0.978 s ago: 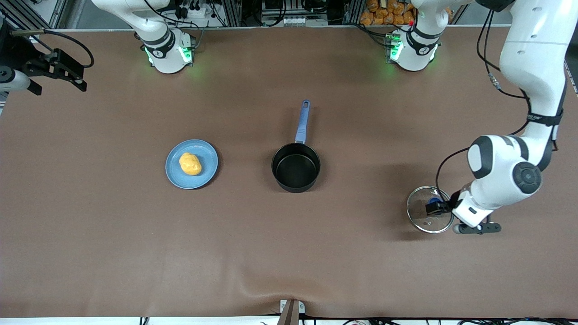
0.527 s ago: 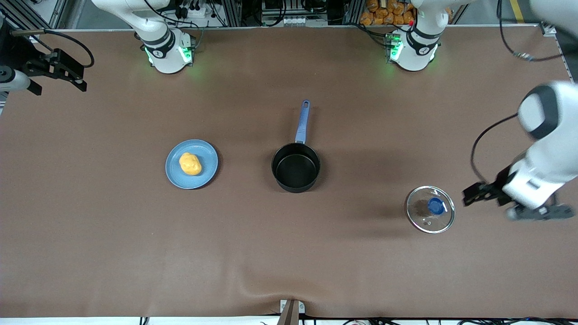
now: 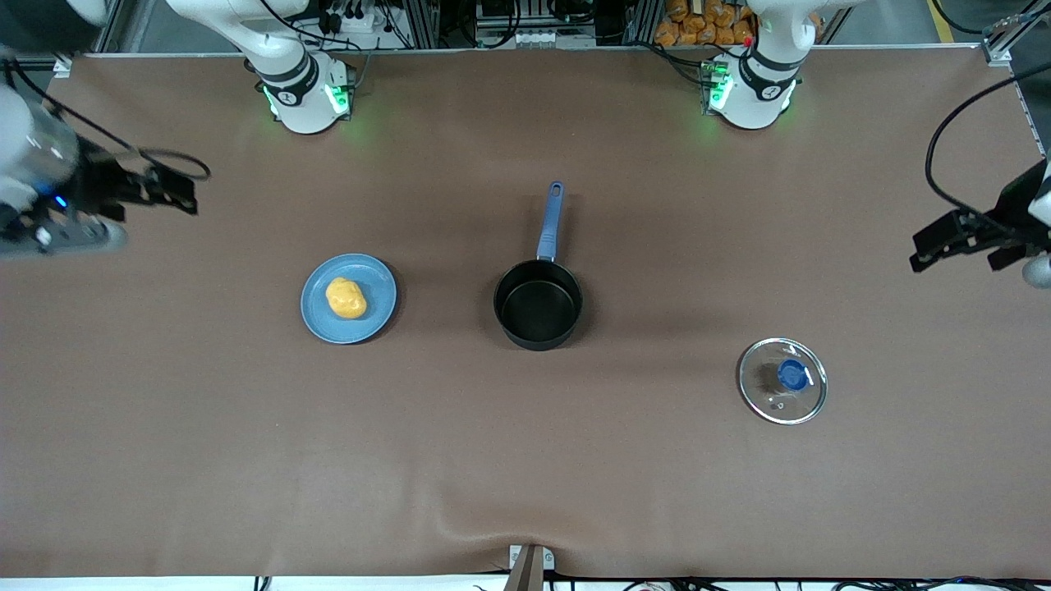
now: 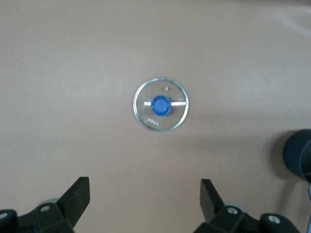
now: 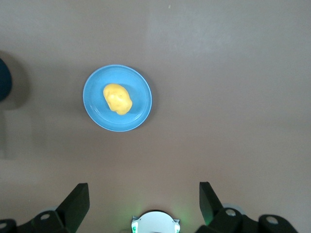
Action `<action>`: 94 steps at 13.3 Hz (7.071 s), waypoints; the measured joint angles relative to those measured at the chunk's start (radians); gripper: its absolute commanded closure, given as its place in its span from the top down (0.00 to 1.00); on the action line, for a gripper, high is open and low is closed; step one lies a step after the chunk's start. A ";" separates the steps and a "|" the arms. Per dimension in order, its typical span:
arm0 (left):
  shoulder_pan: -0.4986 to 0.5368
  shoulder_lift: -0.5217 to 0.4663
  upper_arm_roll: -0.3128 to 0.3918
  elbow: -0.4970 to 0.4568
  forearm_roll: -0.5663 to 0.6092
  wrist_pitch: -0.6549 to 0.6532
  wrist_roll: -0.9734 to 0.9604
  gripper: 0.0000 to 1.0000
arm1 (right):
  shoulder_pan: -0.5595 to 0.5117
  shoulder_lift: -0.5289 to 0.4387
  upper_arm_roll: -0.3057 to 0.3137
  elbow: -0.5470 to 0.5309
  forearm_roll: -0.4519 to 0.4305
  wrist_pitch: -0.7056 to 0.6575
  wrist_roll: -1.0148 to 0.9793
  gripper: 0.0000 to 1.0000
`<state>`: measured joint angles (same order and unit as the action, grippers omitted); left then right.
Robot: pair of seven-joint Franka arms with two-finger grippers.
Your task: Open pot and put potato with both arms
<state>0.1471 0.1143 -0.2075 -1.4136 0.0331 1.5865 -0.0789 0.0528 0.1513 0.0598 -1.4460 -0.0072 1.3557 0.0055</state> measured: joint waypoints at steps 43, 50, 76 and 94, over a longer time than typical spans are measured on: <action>-0.172 -0.144 0.101 -0.196 -0.032 -0.056 -0.021 1.00 | 0.567 0.422 0.012 -0.033 0.216 0.723 0.823 0.00; -0.172 -0.147 0.099 -0.199 -0.032 -0.052 -0.020 1.00 | 0.639 0.590 0.007 0.031 0.193 0.858 0.951 0.00; -0.172 -0.147 0.089 -0.209 -0.031 -0.044 -0.020 1.00 | 0.401 0.518 -0.018 0.341 0.182 0.450 0.872 1.00; -0.160 -0.176 0.089 -0.168 -0.025 -0.078 -0.020 1.00 | -0.073 -0.046 0.002 0.140 0.026 -0.030 0.222 1.00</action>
<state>-0.0130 -0.0615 -0.1185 -1.5814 0.0085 1.5087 -0.0987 -0.0206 0.1048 0.0613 -1.3064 0.0188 1.3259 0.2270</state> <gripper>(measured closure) 0.000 0.000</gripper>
